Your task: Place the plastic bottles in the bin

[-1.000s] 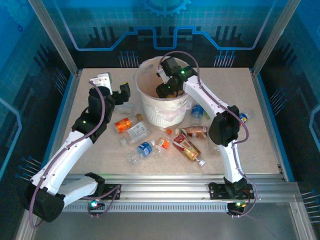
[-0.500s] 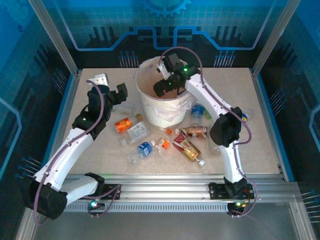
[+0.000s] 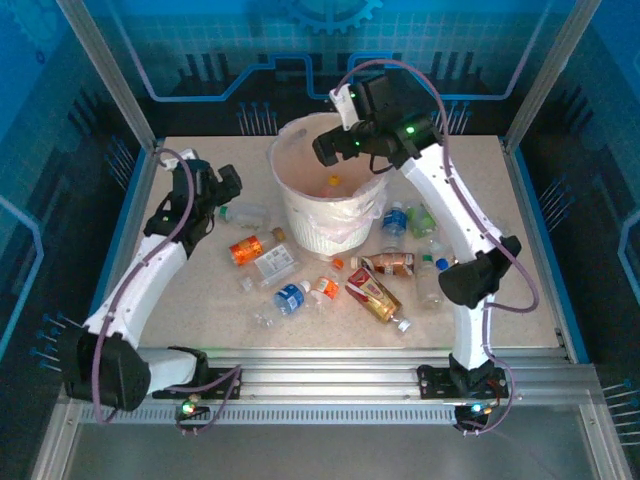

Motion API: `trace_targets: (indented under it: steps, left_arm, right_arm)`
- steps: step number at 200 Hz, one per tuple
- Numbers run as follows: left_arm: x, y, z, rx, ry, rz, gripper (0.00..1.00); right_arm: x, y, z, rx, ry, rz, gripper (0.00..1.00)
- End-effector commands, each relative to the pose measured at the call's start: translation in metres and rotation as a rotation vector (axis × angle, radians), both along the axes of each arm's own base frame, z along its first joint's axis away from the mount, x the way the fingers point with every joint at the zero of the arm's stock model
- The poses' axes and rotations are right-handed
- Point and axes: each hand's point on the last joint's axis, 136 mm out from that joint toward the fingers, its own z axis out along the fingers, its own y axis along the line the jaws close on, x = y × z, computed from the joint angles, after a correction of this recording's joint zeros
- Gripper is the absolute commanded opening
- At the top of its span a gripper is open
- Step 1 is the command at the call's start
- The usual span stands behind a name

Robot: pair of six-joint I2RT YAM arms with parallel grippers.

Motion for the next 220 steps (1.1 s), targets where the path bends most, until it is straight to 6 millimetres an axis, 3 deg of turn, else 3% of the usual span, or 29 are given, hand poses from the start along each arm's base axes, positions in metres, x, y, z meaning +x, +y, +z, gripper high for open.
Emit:
trace_targets:
  steps: [1, 47, 108, 180, 220]
  left_arm:
    - [0.008, 0.006, -0.025, -0.161, 0.075, 0.051, 0.99]
    - [0.034, 0.014, -0.070, -0.351, 0.139, 0.106, 0.99]
    - [0.057, 0.017, -0.119, -0.529, 0.221, 0.211, 0.99]
    - [0.075, 0.011, -0.171, -0.687, 0.280, 0.276, 0.99]
    - [0.083, 0.022, -0.181, -0.756, 0.241, 0.326, 0.99]
  right_arm:
    - [-0.019, -0.024, 0.033, 0.002, -0.061, -0.034, 1.00]
    - [-0.040, -0.067, 0.047, 0.019, -0.108, -0.150, 1.00]
    - [-0.057, -0.125, 0.019, 0.090, -0.036, -0.311, 1.00]
    - [-0.062, -0.142, -0.021, 0.118, 0.056, -0.370, 1.00]
    - [-0.062, -0.143, -0.036, 0.122, 0.092, -0.376, 1.00]
